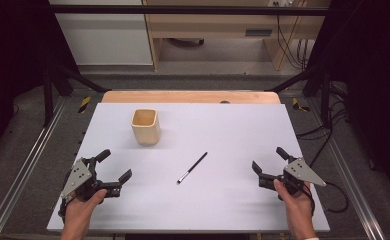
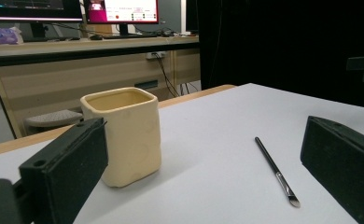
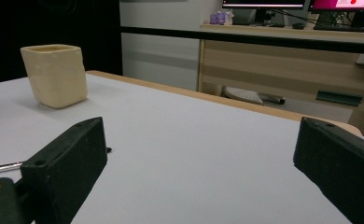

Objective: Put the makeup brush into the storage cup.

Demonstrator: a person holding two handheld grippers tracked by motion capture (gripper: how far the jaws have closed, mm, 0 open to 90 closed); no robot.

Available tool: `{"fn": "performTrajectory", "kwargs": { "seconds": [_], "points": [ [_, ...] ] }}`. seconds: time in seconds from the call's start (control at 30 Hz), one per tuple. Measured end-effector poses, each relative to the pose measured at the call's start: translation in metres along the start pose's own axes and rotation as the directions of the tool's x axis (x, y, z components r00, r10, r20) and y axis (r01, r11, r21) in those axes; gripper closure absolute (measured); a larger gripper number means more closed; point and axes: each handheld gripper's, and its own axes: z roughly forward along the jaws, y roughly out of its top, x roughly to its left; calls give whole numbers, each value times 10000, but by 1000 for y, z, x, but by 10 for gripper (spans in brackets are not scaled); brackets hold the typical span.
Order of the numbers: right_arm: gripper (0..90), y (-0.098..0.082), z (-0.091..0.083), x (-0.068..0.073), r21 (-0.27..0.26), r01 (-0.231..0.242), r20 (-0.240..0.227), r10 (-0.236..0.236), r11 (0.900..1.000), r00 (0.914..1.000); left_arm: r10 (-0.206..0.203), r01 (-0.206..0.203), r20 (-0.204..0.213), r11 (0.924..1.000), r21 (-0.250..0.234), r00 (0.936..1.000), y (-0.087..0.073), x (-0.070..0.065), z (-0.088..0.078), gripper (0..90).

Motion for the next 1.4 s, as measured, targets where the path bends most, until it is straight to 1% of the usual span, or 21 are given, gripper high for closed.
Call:
{"fn": "performTrajectory", "kwargs": {
  "seconds": [0.2, 0.43, 0.73, 1.0, 1.17, 1.4],
  "points": [
    [29, -1, -1, -2, 4, 1, 33, -1, 10000, 10000, -14, 14, -68, 10000, 8, 10000, 0, -1, 0, 6],
    [28, 0, -2, -2, -24, 23, 96, -23, 10000, 10000, 22, -22, -20, 10000, 46, 10000, 1, -4, 1, 6],
    [28, 2, -4, -1, -53, 5, 153, -4, 10000, 9999, 100, -100, -7, 9997, 224, 9999, 2, -7, 3, 6],
    [27, 4, -4, 4, -2, 381, 83, -381, 9993, 9992, 132, -133, 32, 9994, 309, 9999, 4, -11, 4, 7],
    [26, 5, -4, 5, -7, 426, 59, -426, 9991, 9991, 210, -213, 62, 9990, 399, 9998, 4, -12, 5, 7],
    [25, 6, -4, 6, 87, 534, 65, -535, 9985, 9985, 209, -211, 34, 9986, 493, 9998, 6, -14, 6, 8]
  ]
}}
